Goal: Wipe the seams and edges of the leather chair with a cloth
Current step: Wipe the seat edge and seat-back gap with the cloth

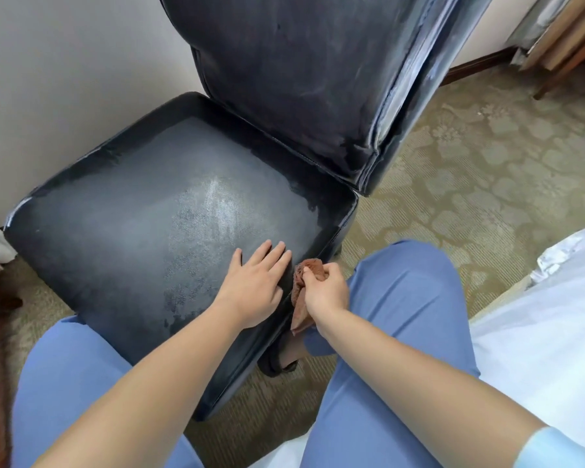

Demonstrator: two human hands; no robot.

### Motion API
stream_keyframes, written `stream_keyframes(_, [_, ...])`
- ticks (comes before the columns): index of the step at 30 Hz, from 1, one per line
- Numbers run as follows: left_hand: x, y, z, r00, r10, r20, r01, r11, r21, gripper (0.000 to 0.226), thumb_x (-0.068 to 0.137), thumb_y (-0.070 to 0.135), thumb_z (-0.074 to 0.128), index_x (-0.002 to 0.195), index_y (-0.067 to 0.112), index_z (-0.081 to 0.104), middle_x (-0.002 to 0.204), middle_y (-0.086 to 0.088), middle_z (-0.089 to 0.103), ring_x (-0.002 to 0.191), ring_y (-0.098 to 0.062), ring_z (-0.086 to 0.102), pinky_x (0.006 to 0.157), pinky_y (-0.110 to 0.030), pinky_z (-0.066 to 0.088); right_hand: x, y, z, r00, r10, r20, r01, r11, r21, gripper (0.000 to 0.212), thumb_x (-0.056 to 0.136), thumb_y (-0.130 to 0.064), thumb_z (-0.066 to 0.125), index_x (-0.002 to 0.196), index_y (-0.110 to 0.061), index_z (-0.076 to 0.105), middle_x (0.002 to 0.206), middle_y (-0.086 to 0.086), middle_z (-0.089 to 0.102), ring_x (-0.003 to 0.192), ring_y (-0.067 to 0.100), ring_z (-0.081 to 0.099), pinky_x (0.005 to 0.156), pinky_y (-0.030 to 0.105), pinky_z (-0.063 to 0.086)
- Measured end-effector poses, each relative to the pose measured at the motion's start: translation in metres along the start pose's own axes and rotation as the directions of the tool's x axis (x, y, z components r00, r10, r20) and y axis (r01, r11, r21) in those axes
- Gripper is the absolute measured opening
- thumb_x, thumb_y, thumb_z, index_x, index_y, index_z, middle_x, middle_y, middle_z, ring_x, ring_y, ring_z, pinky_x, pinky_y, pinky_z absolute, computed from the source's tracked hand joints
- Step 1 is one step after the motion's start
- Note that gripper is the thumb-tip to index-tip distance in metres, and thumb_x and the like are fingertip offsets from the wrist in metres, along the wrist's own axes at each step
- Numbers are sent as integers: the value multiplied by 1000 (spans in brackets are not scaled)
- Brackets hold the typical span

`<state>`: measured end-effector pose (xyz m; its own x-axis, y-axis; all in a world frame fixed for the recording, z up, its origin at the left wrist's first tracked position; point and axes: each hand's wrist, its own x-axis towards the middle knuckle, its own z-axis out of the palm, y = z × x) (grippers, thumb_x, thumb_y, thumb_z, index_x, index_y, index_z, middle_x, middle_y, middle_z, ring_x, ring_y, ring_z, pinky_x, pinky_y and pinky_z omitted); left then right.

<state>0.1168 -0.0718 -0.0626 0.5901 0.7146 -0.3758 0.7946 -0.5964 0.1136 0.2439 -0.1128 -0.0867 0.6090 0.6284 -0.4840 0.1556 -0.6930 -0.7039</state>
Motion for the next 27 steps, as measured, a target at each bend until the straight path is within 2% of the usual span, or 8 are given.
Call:
stream_keyframes(4, [11,-1,-4,1000,16,-2,-15,999,31,59,100,32,27,155,22,8,163,3,-6,150,-17,-7,118,-53,6,34,-17,-11,991,89,-99,-84,995,59,23,92,-33,54,106,-15,53,102,5,61,100,30,58,84,34,45])
stream_keyframes(7, [17,-1,-6,1000,21,-14,-20,999,47,57,101,33,25,155,25,9,163,2,-6,150,-19,-6,118,-51,5,52,-23,-18,986,132,-106,-124,989,79,31,93,-31,53,117,-11,52,113,14,62,104,34,57,86,35,44])
stream_keyframes(11, [32,-1,-10,1000,21,-18,-21,999,32,55,103,38,24,155,27,10,163,2,-4,150,-20,-5,118,-53,6,44,-17,-14,992,82,-95,-78,996,46,27,93,-32,53,113,-13,52,110,11,63,102,33,57,86,36,46])
stream_keyframes(15, [51,4,-17,999,6,48,-9,999,52,58,102,48,23,154,31,5,163,6,-8,149,-22,-10,113,-63,8,65,-35,-22,989,87,-118,-79,994,70,26,94,-31,51,112,-12,53,113,10,63,104,33,57,89,35,44])
stream_keyframes(17, [58,5,-23,995,-1,95,-3,999,49,59,102,50,25,154,32,4,162,7,-10,149,-23,-11,110,-68,10,80,-51,-27,986,115,-119,-104,990,95,23,94,-29,51,109,-12,52,113,13,62,103,35,58,91,40,46])
stream_keyframes(20, [65,8,-32,989,-10,150,5,999,31,64,100,50,34,154,33,4,162,7,-10,149,-24,-12,108,-71,15,83,-58,-32,986,138,-92,-132,989,68,17,94,-26,52,104,-13,50,112,15,62,100,34,58,86,39,46])
stream_keyframes(24, [77,11,-41,980,-46,193,45,999,8,76,94,58,42,153,37,-1,161,9,-15,148,-25,-16,107,-74,11,60,-44,-27,988,157,-12,-155,983,97,30,95,-23,51,122,-9,49,118,13,59,105,32,57,87,36,44])
stream_keyframes(27, [86,12,-46,975,-54,215,58,998,-13,86,88,62,51,153,39,-2,161,9,-16,148,-28,-18,106,-76,10,77,-50,-31,984,173,-48,-167,979,120,30,96,-23,50,122,-7,51,116,13,60,103,33,57,85,35,44])
